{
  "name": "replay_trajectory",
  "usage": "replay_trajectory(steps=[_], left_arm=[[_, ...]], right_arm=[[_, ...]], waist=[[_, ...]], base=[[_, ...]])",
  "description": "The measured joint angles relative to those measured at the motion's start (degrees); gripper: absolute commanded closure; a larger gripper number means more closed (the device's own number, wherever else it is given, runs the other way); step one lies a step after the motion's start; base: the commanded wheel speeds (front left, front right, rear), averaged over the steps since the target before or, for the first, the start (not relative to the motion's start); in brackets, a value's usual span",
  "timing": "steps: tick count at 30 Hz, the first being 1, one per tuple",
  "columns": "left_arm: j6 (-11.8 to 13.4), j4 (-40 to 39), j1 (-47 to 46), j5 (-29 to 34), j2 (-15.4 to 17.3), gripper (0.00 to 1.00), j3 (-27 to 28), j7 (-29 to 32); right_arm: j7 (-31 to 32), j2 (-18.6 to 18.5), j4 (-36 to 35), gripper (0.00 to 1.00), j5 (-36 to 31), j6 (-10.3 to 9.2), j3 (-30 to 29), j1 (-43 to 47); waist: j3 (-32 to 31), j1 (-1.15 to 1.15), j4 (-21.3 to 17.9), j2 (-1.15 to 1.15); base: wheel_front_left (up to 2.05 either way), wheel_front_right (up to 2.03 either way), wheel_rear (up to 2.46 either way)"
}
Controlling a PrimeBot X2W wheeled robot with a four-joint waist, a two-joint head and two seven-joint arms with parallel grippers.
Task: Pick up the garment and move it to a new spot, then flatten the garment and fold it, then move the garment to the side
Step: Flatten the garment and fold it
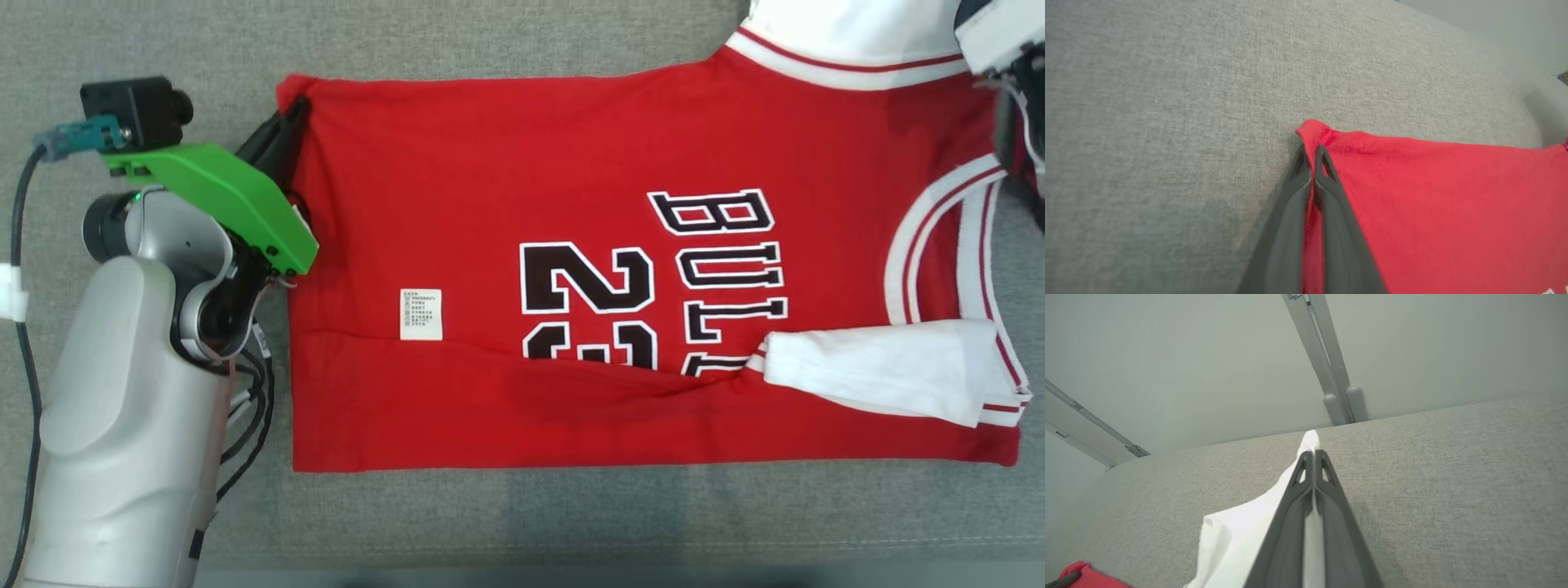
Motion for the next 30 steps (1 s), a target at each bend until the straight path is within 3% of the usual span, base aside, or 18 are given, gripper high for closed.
replay_trajectory(steps=[9,30], left_arm=[[-1.15,2.03,4.63,-2.16,-0.02,1.00,1.27,-2.93],[-2.80,2.87,13.27,-5.53,0.26,1.00,3.20,-7.25]], right_arm=[[-4.11,0.56,-3.53,1.00,3.79,0.91,-1.21,9.16],[-7.77,2.35,-14.03,1.00,9.28,0.92,-0.69,31.88]], waist=[[-4.60,0.00,-1.60,0.00],[-14.12,0.00,-3.85,0.00]], base=[[0.00,0.00,0.00],[0.00,0.00,0.00]])
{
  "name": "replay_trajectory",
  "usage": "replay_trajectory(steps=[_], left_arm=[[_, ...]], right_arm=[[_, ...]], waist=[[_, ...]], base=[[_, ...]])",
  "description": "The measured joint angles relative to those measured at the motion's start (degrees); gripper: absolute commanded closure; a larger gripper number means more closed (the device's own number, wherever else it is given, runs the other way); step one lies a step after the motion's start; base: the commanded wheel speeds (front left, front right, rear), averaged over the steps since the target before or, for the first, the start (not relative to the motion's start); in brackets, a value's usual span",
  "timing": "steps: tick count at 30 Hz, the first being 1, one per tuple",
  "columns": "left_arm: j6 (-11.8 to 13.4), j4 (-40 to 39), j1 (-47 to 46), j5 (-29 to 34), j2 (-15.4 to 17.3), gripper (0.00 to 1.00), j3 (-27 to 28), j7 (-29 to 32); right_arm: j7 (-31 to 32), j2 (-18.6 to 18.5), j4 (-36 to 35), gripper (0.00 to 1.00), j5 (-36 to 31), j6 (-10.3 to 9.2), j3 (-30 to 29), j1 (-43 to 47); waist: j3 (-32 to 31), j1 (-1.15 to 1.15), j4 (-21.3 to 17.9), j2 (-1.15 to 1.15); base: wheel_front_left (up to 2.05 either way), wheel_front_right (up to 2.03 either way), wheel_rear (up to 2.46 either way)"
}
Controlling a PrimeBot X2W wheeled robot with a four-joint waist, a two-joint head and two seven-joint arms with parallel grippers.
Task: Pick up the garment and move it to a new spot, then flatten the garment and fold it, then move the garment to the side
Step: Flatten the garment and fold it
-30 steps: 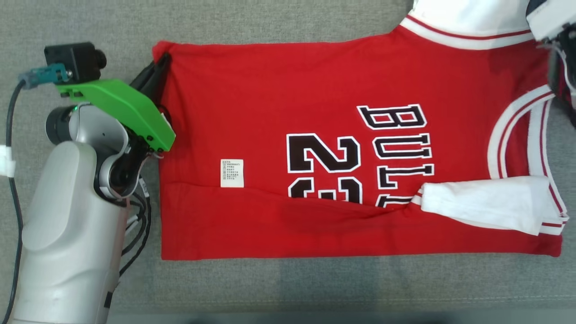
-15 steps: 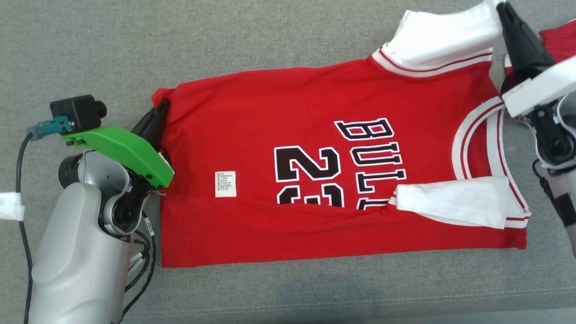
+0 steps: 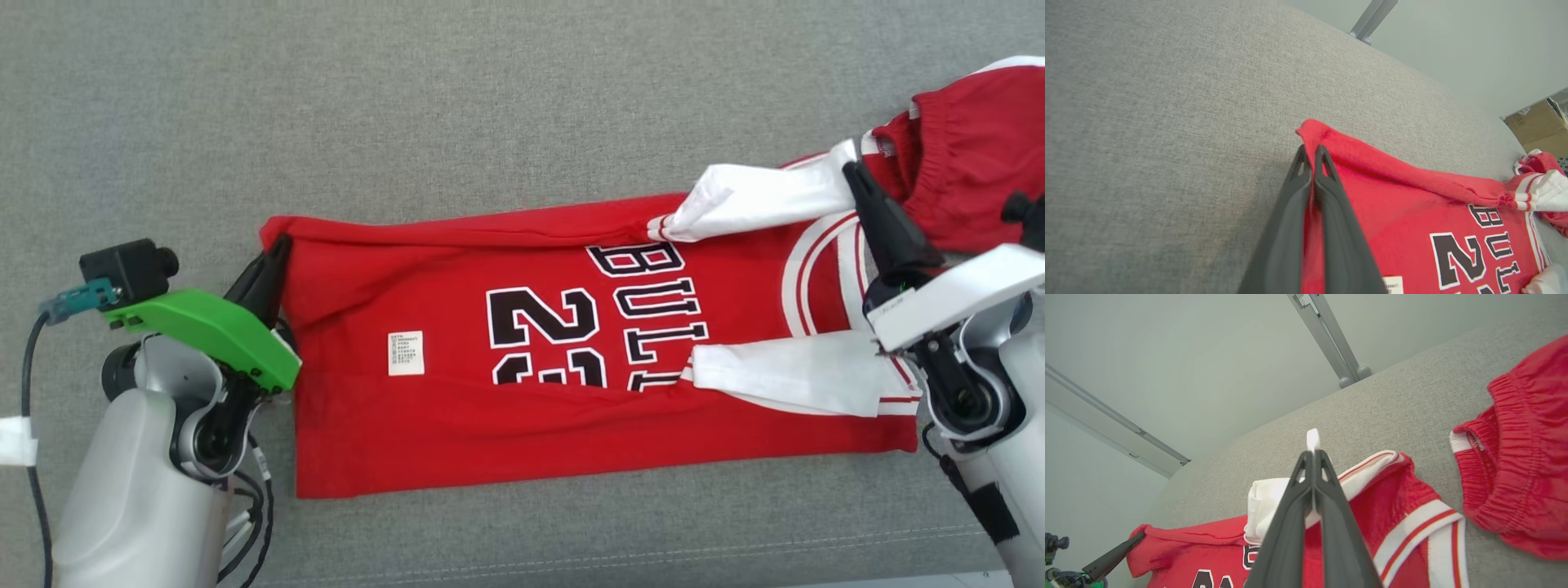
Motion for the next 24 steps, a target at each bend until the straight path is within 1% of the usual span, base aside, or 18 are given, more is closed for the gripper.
replay_trajectory(steps=[6,12,13,16,17,24], left_arm=[[-0.20,-1.22,1.94,0.00,1.67,1.00,0.37,-0.77],[-0.70,-3.38,4.04,0.00,3.14,1.00,-0.87,-0.70],[-0.71,-3.75,4.67,0.00,3.34,1.00,-1.08,-0.68],[-0.73,-4.50,6.46,0.00,3.45,1.00,-1.65,-0.68],[-0.73,-4.60,6.83,0.00,3.46,1.00,-1.91,-0.67],[-0.78,-6.35,8.71,-0.51,4.38,1.00,-2.08,-0.79]], right_arm=[[-0.52,0.12,-4.05,1.00,1.01,0.00,-0.02,4.57],[-0.53,0.11,-7.06,1.00,1.42,-0.18,0.05,9.10],[-0.53,0.12,-7.47,1.00,1.42,-0.58,0.08,9.69],[-0.79,0.07,-8.46,1.00,1.42,-0.68,0.09,11.20],[-0.81,-0.02,-8.82,1.00,1.43,-0.99,0.03,11.82],[-0.92,-0.40,-10.98,1.00,1.45,-2.19,0.29,15.94]], waist=[[-1.65,0.00,-1.16,0.00],[-2.54,0.00,-2.73,0.00],[-2.63,0.00,-3.01,0.00],[-2.91,0.00,-3.75,0.00],[-3.04,0.00,-3.92,0.00],[-3.83,0.00,-4.04,0.00]], base=[[0.00,0.00,0.00],[0.00,0.00,0.00],[0.00,0.00,0.00],[0.00,0.00,0.00],[0.00,0.00,0.00],[0.00,0.00,0.00]])
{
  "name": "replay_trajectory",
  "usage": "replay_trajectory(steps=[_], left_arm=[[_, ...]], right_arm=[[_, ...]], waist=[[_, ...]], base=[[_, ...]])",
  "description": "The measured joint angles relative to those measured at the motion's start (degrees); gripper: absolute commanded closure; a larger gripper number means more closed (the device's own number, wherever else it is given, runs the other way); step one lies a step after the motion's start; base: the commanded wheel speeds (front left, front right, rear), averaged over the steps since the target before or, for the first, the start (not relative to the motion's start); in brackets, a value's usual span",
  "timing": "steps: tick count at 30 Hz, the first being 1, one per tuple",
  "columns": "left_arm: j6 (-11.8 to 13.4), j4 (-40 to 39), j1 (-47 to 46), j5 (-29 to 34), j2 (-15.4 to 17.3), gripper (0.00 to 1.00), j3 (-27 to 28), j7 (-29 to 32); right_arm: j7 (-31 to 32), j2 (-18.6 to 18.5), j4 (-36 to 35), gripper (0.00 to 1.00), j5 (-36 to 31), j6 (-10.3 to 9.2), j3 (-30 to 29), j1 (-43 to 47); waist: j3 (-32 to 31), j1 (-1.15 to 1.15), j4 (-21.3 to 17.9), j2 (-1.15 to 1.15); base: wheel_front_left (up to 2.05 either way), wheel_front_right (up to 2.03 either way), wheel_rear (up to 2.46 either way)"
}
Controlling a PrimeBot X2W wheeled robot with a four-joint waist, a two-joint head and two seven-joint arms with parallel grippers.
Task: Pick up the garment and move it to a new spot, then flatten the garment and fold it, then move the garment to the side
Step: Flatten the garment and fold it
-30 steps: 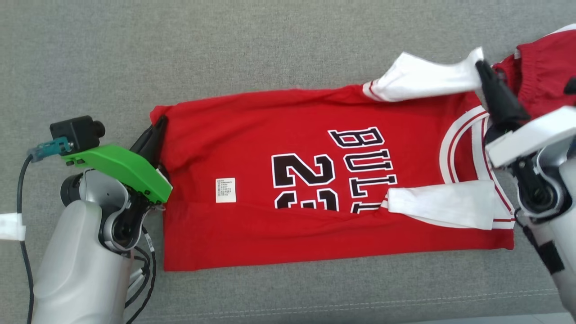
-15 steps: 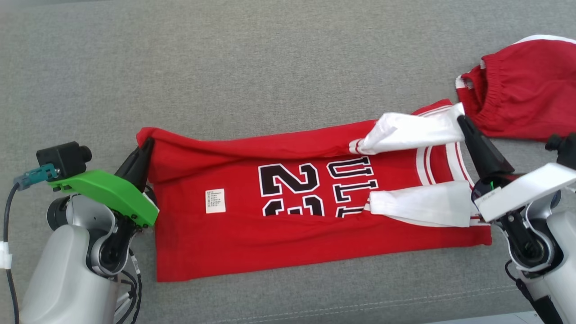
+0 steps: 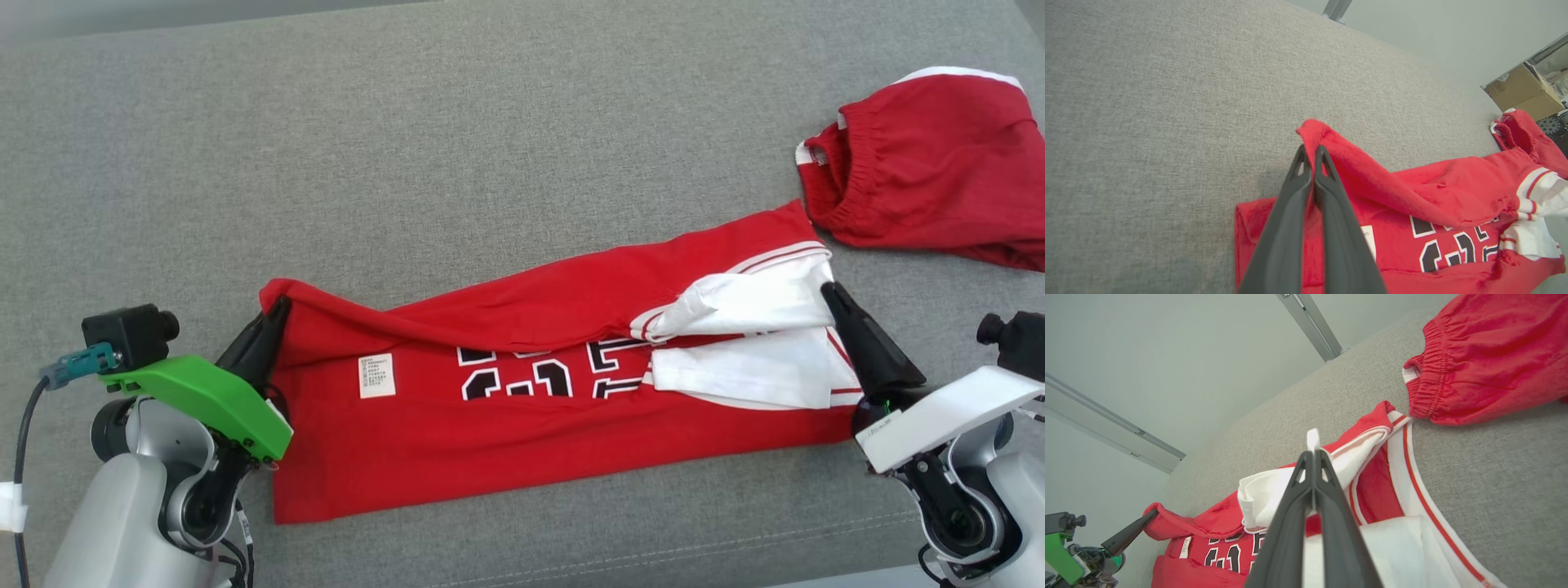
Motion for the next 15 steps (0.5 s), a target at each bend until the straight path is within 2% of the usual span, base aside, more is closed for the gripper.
replay_trajectory(steps=[11,12,13,14,15], left_arm=[[-0.02,-2.49,3.46,-1.00,0.62,1.00,-0.11,-0.46],[-0.02,-2.47,4.30,-0.68,1.18,1.00,-0.60,-0.37],[-0.02,-2.41,4.83,-0.19,1.65,0.90,-0.88,-0.20],[-0.02,-2.18,5.34,0.31,2.34,0.76,-1.22,0.46],[-0.02,-1.99,5.99,0.78,3.10,0.53,-1.56,1.13]], right_arm=[[1.69,-1.27,-1.94,1.00,-0.42,-1.15,1.97,3.54],[2.31,-1.71,-1.94,0.73,-0.78,-1.57,2.47,4.19],[2.56,-1.78,-1.97,0.52,-0.88,-1.98,2.59,4.43],[2.78,-1.89,-2.04,0.49,-0.89,-1.98,2.78,4.67],[3.08,-2.05,-2.16,0.15,-1.04,-2.02,2.91,4.98]], waist=[[-0.23,0.00,0.61,0.00],[-0.23,0.00,0.74,0.00],[-0.23,0.00,0.80,0.00],[-0.24,0.00,0.84,0.00],[-0.25,0.00,0.87,0.00]], base=[[0.00,0.00,0.00],[0.00,0.00,0.00],[0.00,0.00,0.00],[0.00,0.00,0.00],[0.00,0.00,0.00]])
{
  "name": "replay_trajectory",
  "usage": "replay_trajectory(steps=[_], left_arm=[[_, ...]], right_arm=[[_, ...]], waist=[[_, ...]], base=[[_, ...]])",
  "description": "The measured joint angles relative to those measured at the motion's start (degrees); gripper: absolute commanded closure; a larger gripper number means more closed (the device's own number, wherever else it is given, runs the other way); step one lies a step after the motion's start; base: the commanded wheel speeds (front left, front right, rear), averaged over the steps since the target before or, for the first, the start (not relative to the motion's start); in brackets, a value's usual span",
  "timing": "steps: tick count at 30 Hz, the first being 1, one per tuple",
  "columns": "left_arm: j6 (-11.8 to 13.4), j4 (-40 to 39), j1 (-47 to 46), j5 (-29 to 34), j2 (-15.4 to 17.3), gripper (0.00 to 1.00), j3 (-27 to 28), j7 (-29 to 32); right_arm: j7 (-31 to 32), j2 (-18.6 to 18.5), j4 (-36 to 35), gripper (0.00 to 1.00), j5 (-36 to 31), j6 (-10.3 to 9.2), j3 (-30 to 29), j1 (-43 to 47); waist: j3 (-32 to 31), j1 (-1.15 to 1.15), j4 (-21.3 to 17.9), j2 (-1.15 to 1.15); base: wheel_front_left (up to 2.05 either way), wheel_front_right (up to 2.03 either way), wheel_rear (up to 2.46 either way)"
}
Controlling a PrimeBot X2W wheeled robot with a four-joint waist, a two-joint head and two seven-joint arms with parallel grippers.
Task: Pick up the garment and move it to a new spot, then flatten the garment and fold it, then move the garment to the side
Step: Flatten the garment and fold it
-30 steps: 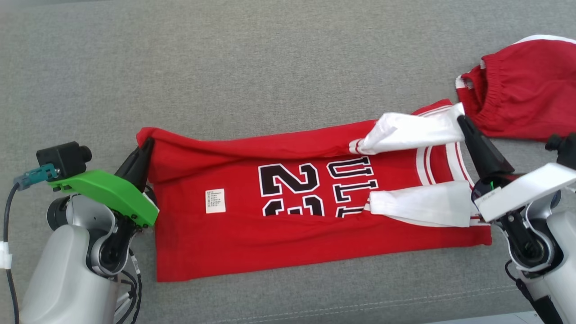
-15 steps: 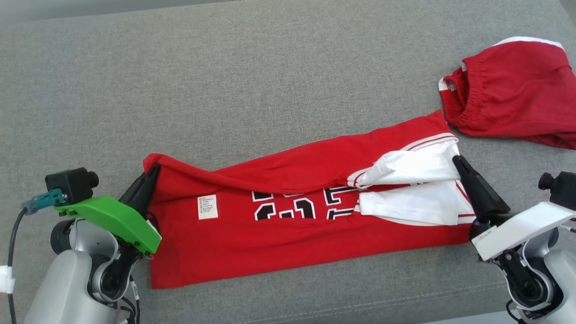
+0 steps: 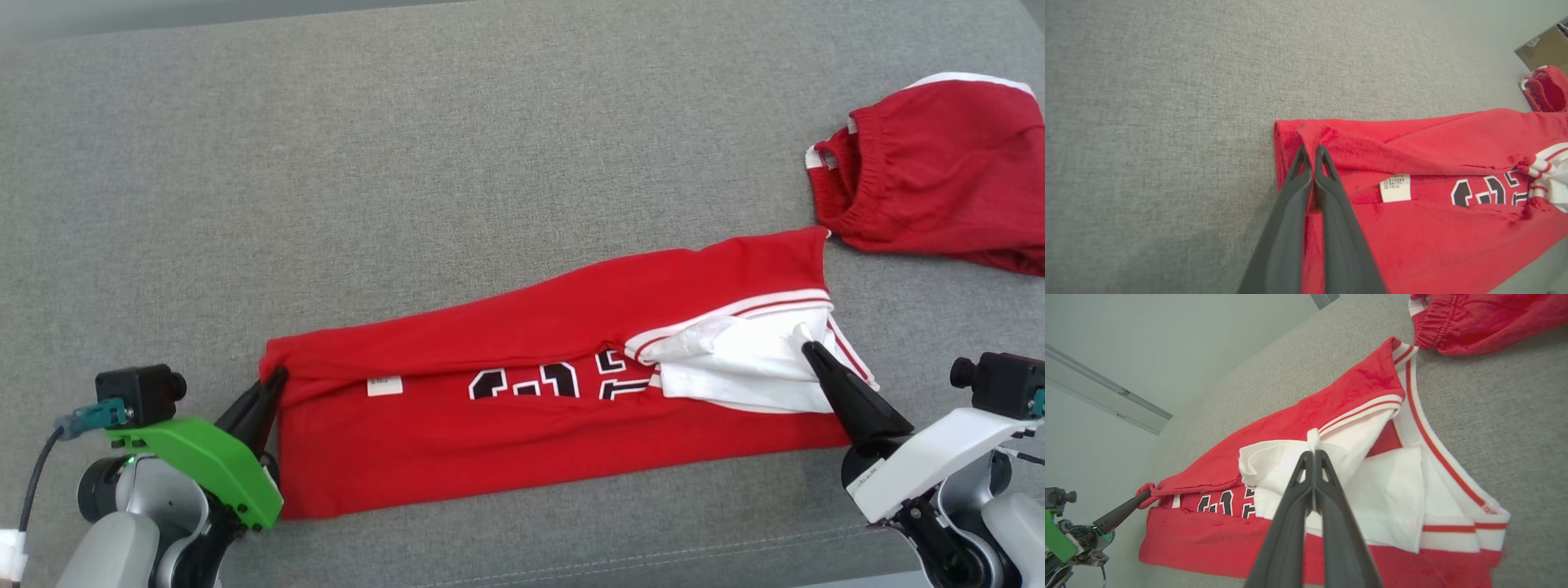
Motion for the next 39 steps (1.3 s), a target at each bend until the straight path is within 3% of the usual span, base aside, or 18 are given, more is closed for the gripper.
replay_trajectory(steps=[1,2,8,14,21,29,39], left_arm=[[0.00,0.04,0.76,0.69,0.74,0.22,-0.41,0.23],[0.00,0.03,1.44,1.54,1.40,0.00,-0.68,0.24],[0.23,-1.23,2.63,5.98,4.75,0.00,-0.98,0.21],[1.66,-5.46,2.50,6.31,4.61,0.00,1.03,-2.87],[8.64,-11.90,0.59,16.88,5.67,0.00,4.75,-12.40],[10.71,-15.97,0.40,17.50,1.51,0.00,4.07,-17.70],[11.66,-17.42,2.31,17.41,-0.32,0.00,4.00,-19.27]], right_arm=[[0.07,-0.32,-0.07,0.00,-0.24,-0.01,0.13,0.20],[0.44,-0.87,-0.26,0.00,-0.35,-0.20,0.13,0.27],[0.97,-4.43,-2.08,0.00,-1.70,-1.68,-2.37,0.32],[2.15,-6.35,-2.61,0.00,-1.58,-2.55,-4.76,-0.58],[5.95,-7.16,3.59,0.00,-1.65,-3.54,-4.24,-4.52],[8.87,-6.10,11.33,0.00,-0.70,-4.03,-2.76,-7.23],[11.05,-5.80,18.53,0.00,-0.27,-4.36,-1.52,-9.46]], waist=[[-0.02,0.00,0.02,0.00],[-0.05,0.00,0.03,0.00],[-0.36,0.00,0.21,0.00],[-0.38,0.00,0.70,0.00],[0.03,0.00,1.37,0.00],[0.25,0.00,4.66,0.00],[1.00,0.00,9.87,0.00]], base=[[0.00,0.00,0.00],[0.00,0.00,0.00],[0.00,0.00,0.00],[0.00,0.00,0.00],[0.00,0.00,0.00],[0.00,0.00,0.00],[0.00,0.00,0.00]])
